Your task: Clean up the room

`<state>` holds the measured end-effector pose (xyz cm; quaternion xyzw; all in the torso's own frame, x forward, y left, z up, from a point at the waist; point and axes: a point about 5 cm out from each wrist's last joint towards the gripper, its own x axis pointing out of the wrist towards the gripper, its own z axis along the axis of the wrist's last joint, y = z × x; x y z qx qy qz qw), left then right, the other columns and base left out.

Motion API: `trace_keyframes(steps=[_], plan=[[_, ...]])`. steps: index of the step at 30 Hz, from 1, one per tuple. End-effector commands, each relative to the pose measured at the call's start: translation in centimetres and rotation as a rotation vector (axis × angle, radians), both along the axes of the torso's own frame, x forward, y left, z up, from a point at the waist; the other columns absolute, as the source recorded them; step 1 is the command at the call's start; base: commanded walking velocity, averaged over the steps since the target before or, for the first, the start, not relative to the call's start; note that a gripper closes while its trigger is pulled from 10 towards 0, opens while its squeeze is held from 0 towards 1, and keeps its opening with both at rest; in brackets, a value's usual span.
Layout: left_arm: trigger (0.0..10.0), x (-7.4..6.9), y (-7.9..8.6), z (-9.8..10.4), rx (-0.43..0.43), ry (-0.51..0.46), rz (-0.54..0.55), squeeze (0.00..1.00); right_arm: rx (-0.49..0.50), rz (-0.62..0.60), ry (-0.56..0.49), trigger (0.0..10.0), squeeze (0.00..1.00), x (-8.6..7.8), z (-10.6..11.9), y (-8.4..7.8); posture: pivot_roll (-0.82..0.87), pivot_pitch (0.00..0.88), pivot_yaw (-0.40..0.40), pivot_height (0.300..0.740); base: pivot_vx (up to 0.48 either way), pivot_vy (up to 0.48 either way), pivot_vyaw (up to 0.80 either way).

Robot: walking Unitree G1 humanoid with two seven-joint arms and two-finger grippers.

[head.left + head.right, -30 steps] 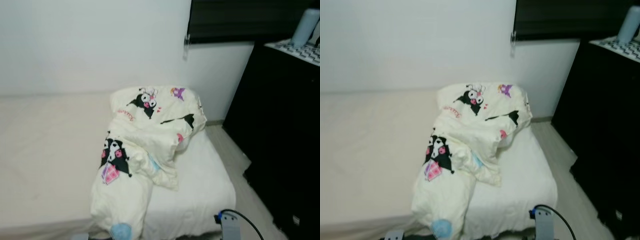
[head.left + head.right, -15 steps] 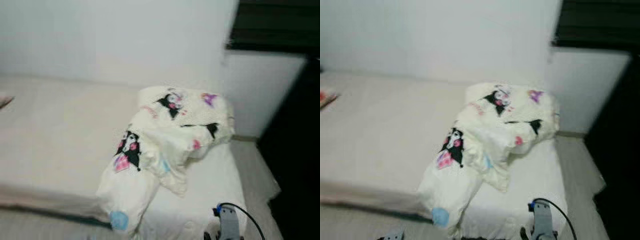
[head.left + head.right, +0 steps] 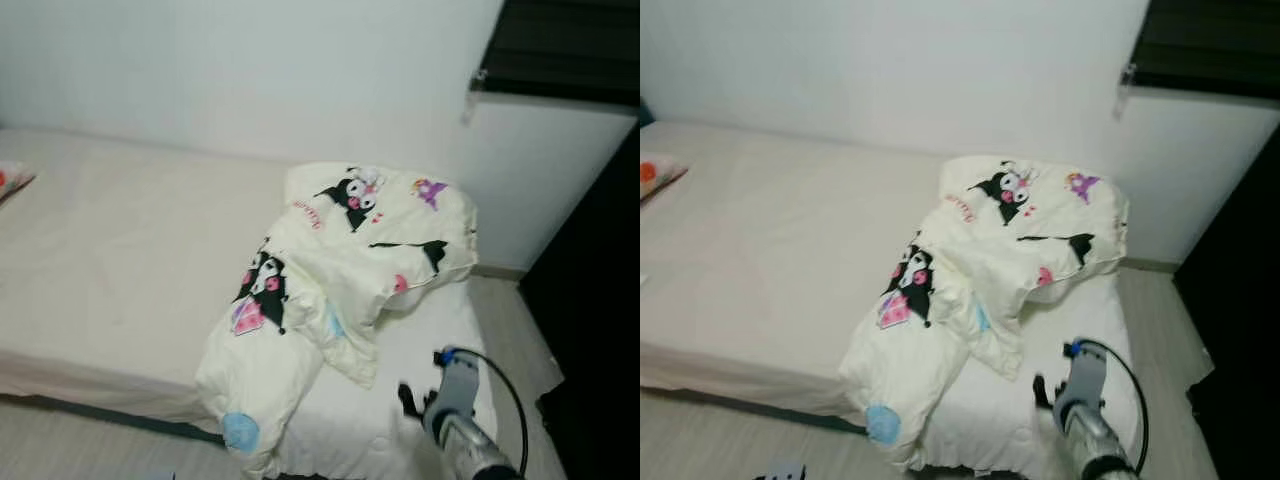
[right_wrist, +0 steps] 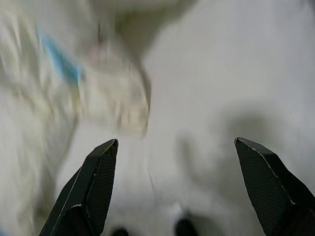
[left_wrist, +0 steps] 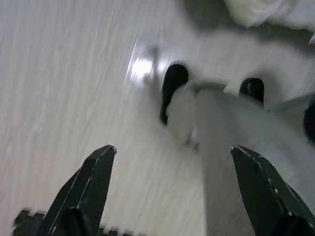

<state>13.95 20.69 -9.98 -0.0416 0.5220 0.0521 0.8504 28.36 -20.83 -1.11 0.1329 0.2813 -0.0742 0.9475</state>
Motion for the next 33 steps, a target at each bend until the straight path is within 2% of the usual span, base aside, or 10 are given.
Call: trace_keyframes(steps=[1,5,9,21,23,26,33], plan=[[10.0,-0.8,0.3,-0.2,0.009,0.025,0.014,0.00,0.054,-0.004,-0.059,10.0,0.00,1.1,1.0,0.4,-0.14,0.048,-0.039,0.740,0.000,0.000,0.00],[10.0,-0.8,0.3,-0.2,0.008,0.024,0.013,0.00,0.087,0.016,-0.119,10.0,0.00,2.5,2.4,0.9,-0.14,0.049,-0.040,0.730,0.000,0.000,0.00],[10.0,-0.7,0.3,-0.2,0.009,0.023,0.012,0.00,0.075,0.069,-0.185,10.0,0.00,4.0,4.1,1.7,-0.14,0.055,-0.046,0.710,0.000,0.000,0.00],[10.0,-0.9,0.3,-0.3,0.032,0.034,0.008,0.00,0.024,0.146,-0.173,10.0,0.00,4.1,4.1,1.8,-0.13,0.058,-0.049,0.670,0.000,0.000,0.00],[10.0,-0.9,0.7,-0.2,0.100,0.032,0.010,0.00,0.002,0.153,-0.164,10.0,0.00,4.1,4.1,1.5,-0.13,0.061,-0.047,0.655,0.000,0.000,0.00],[10.0,-0.9,0.9,-0.2,0.146,0.030,0.013,0.00,0.005,0.148,-0.171,10.0,0.00,4.2,4.3,1.3,-0.13,0.063,-0.044,0.640,0.000,0.000,0.00],[10.0,-1.0,1.2,-0.1,0.178,0.027,0.003,0.00,0.014,0.155,-0.177,10.0,0.00,4.2,4.4,1.2,-0.12,0.076,-0.037,0.600,0.000,0.000,0.00]])
